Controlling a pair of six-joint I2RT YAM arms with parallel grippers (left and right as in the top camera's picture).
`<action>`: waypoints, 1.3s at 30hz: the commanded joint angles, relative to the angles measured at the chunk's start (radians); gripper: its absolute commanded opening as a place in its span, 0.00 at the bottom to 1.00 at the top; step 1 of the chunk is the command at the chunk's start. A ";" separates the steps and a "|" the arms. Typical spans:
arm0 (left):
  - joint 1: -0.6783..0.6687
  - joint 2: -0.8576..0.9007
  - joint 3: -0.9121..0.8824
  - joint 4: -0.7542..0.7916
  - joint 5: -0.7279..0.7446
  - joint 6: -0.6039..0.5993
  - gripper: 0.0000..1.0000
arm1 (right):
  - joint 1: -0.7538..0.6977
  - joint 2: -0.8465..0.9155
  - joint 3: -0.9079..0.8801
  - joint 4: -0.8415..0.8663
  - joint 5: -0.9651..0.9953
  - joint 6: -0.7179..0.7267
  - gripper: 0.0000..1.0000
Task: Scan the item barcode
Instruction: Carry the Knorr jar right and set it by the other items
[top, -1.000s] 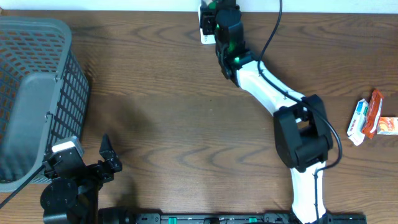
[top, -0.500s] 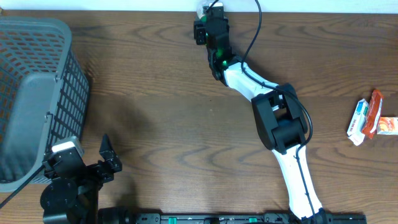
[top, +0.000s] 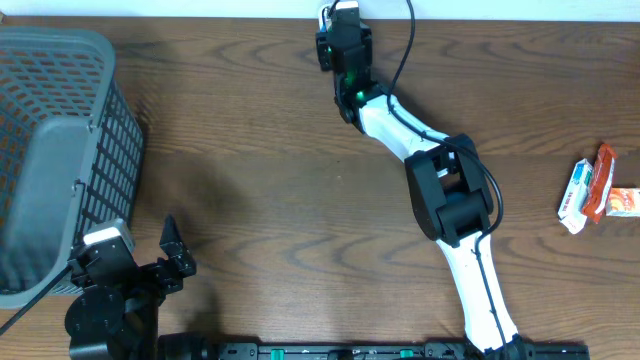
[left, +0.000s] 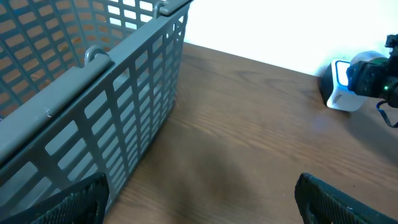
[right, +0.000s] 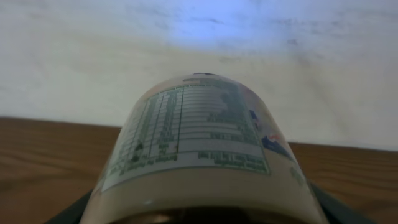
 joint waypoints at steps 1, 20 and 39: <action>0.005 -0.001 0.002 0.003 -0.008 -0.005 0.96 | 0.001 -0.073 0.055 -0.051 0.117 -0.067 0.58; 0.005 -0.001 0.002 0.003 -0.008 -0.005 0.96 | -0.307 -0.434 0.048 -1.106 0.008 0.410 0.53; 0.005 -0.001 0.002 0.003 -0.008 -0.005 0.96 | -0.714 -0.318 -0.042 -1.403 -0.263 0.532 0.56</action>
